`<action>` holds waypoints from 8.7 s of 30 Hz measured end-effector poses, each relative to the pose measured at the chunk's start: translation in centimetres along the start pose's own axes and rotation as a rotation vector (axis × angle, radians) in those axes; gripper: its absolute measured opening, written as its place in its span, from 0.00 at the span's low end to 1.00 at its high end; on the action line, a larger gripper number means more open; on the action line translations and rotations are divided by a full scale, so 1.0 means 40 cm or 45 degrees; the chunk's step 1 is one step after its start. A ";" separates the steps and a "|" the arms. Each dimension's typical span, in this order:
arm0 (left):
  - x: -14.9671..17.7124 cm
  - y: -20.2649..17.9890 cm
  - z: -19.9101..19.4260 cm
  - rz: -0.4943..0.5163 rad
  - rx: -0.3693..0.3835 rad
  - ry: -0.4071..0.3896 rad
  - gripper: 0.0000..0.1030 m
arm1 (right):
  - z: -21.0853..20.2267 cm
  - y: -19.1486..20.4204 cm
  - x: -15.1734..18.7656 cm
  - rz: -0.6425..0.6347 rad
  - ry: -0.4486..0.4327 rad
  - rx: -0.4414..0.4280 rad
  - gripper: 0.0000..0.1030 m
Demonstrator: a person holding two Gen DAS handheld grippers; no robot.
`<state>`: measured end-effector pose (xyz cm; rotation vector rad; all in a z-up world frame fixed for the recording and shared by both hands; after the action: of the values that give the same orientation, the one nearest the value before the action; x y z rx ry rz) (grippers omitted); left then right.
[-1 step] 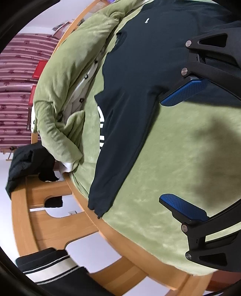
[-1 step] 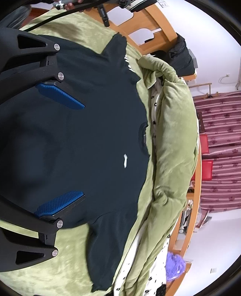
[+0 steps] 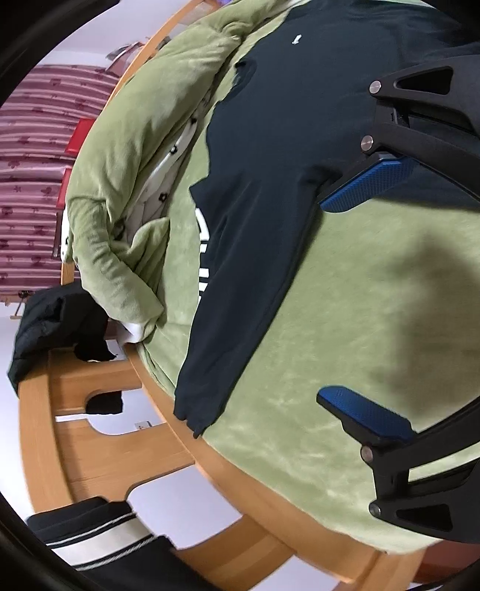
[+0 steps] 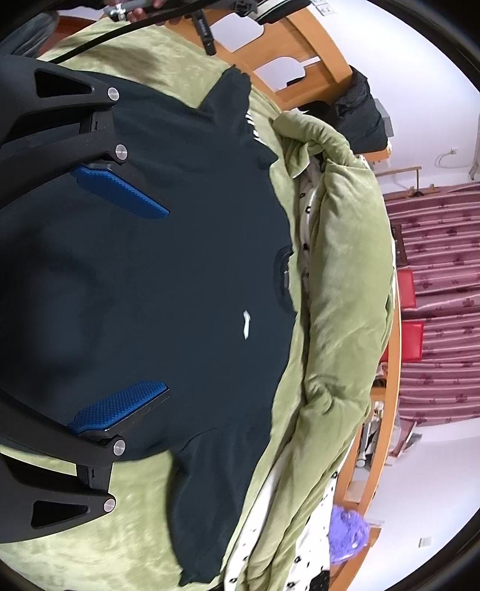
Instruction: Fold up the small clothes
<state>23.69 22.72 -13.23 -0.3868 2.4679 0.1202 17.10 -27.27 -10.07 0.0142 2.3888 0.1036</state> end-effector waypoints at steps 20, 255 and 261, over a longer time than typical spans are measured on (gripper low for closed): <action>-0.157 0.180 0.472 -0.263 -0.054 0.073 0.66 | 0.301 0.143 0.005 -0.175 0.084 0.029 0.86; 0.211 -0.517 -0.066 0.332 0.326 -0.049 0.65 | -0.053 -0.650 0.100 0.345 0.057 0.445 0.59; 0.189 -0.546 -0.088 0.307 0.300 -0.099 0.75 | -0.052 -0.753 0.134 0.394 0.051 0.442 0.68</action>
<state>22.54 -0.58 -14.84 0.0170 2.4084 -0.0553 12.34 -57.24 -14.59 0.5497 2.3988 -0.1684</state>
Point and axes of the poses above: each gripper's, at about its wrist camera, not at the fingertips, and z roughly the way its jaws point, y to its left, x to its underside, the point moved 2 cm from there along z, roughly the way its jaws point, and after that the axes turned 5 degrees about y, right-handed, at the moved point
